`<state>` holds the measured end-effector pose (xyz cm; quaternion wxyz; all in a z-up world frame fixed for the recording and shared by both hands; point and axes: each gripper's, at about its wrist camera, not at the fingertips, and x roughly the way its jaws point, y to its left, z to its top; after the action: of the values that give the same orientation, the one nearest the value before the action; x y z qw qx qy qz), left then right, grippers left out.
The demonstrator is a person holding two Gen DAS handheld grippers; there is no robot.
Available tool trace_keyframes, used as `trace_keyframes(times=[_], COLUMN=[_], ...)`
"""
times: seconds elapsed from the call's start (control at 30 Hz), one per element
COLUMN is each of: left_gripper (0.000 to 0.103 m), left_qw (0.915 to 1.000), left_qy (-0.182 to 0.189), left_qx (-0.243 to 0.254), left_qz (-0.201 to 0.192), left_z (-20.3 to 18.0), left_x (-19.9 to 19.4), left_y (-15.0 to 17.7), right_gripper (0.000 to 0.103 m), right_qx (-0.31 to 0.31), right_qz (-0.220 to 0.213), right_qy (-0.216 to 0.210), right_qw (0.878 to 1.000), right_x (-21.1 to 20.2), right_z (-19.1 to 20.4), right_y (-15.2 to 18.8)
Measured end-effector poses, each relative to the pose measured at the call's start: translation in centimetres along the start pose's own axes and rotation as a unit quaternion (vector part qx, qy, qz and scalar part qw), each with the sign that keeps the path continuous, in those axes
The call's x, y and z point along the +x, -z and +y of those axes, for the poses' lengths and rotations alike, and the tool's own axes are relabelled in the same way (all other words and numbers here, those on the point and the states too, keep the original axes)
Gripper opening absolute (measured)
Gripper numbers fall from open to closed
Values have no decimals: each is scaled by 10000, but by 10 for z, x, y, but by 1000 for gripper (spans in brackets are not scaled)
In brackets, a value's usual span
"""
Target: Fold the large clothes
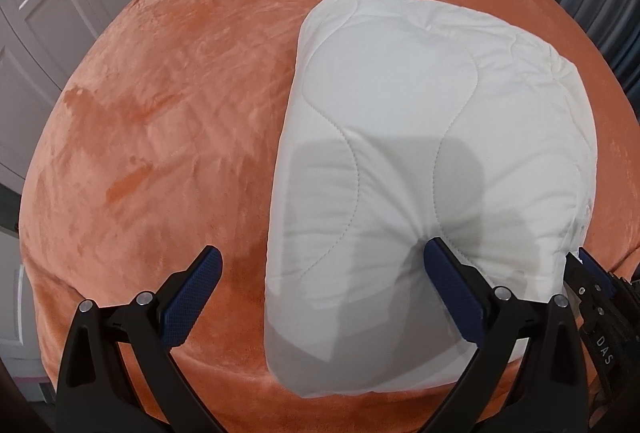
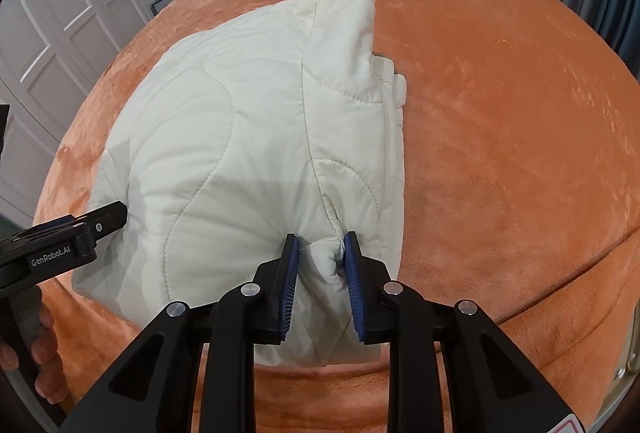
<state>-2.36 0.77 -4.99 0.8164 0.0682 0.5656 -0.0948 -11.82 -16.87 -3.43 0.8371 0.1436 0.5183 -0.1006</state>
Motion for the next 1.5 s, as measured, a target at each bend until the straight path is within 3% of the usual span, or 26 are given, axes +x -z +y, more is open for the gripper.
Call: trace_keyframes(times=[0.37,0.43,0.47,0.5,0.67,0.77,0.9,1.07,1.13,1.23,1.3,1.37,1.43,1.5], left_gripper=[98,98,98,98,98,98,98,98,98,98,98,98,91,82], left_qw=[10000,9997,9994,9992,9953,9861,9712,9516,9401,9284,9299,9366,9481,9596], left_qy=[38,227,306,321,780,1345,1908,2471,2765,2989,2963,2857,2651,2421], left_qx=[-27,-110,-158,-193,-566,-948,-1371,-1740,-1894,-2100,-2070,-1919,-1674,-1403], left_qz=[-70,-71,-98,-129,7,232,393,555,618,683,682,663,523,310], left_z=[1,9,15,18,39,50,57,58,57,54,52,46,39,29], left_x=[-5,-12,-17,-19,-11,9,29,48,57,69,70,66,53,34], left_y=[5,3,1,0,-14,-18,-19,-21,-21,-20,-22,-24,-28,-32], right_gripper=[25,38,54,63,77,82,85,94,98,98,98,94,76,49], right_qx=[47,195,289,434,1118,1548,2199,2401,2520,2754,2763,2592,2433,2260], right_qz=[-120,-155,-200,-274,-374,-151,182,250,283,289,263,287,254,183], right_qy=[-44,-201,-285,-373,-672,-1015,-1747,-1981,-2123,-2258,-2279,-2243,-2259,-2184], right_qw=[9999,9995,9990,9980,9908,9826,9596,9500,9437,9340,9333,9390,9430,9491], right_x=[-7,-19,-24,-30,-29,-9,19,40,47,57,61,60,53,42], right_z=[3,-4,-8,-15,-50,-66,-78,-67,-67,-66,-65,-61,-61,-59], right_y=[6,2,0,-2,-16,-18,-15,-12,-13,-9,-9,-12,-12,-18])
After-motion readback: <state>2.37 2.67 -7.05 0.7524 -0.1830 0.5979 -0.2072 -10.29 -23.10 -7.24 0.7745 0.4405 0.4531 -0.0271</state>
